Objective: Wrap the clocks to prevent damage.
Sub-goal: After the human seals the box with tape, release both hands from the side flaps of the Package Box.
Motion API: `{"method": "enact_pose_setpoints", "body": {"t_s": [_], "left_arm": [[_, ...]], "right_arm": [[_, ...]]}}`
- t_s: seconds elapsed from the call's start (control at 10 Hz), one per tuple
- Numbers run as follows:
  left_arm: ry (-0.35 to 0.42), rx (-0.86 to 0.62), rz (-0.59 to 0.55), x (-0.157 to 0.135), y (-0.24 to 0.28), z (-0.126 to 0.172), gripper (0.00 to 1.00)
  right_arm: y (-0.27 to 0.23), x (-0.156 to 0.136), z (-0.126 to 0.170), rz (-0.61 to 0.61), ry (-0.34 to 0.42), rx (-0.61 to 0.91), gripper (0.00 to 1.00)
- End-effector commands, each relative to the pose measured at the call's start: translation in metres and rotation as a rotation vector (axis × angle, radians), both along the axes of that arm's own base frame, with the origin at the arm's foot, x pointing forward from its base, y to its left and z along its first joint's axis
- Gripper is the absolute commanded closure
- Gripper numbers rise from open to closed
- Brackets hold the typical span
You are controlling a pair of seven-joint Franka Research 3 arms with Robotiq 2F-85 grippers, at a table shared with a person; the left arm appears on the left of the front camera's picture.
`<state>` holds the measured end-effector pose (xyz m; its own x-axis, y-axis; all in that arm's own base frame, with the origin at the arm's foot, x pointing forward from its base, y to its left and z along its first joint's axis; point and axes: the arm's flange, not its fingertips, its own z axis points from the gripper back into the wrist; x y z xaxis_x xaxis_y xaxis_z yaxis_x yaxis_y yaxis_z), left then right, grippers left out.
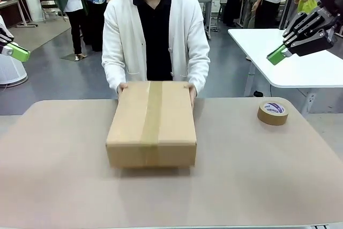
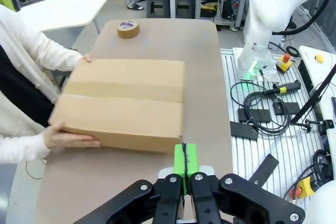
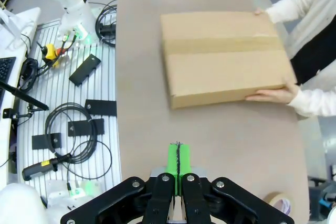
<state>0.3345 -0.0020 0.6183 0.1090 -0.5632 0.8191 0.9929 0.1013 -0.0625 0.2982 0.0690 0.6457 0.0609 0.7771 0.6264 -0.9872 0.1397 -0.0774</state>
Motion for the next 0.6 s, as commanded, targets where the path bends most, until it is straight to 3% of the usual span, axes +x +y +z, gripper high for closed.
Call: {"method": "enact_pose_setpoints", "body": {"t_s": [0.0,0.4,0.5], "left_arm": [[0.002,-0.003,-0.012,0.001,0.0,0.004,1.0],[0.0,0.0,0.0,0.0,0.0,0.0,1.0],[-0.097,0.039,-0.015,-0.005,0.0,0.026,1.0]], "right_arm": [[0.0,0.001,-0.001,-0.017,0.003,-0.013,0.99],[0.0,0.0,0.0,0.0,0.0,0.0,0.99],[-0.011,-0.016,0.001,-0.034,-0.054,0.029,0.99]]}}
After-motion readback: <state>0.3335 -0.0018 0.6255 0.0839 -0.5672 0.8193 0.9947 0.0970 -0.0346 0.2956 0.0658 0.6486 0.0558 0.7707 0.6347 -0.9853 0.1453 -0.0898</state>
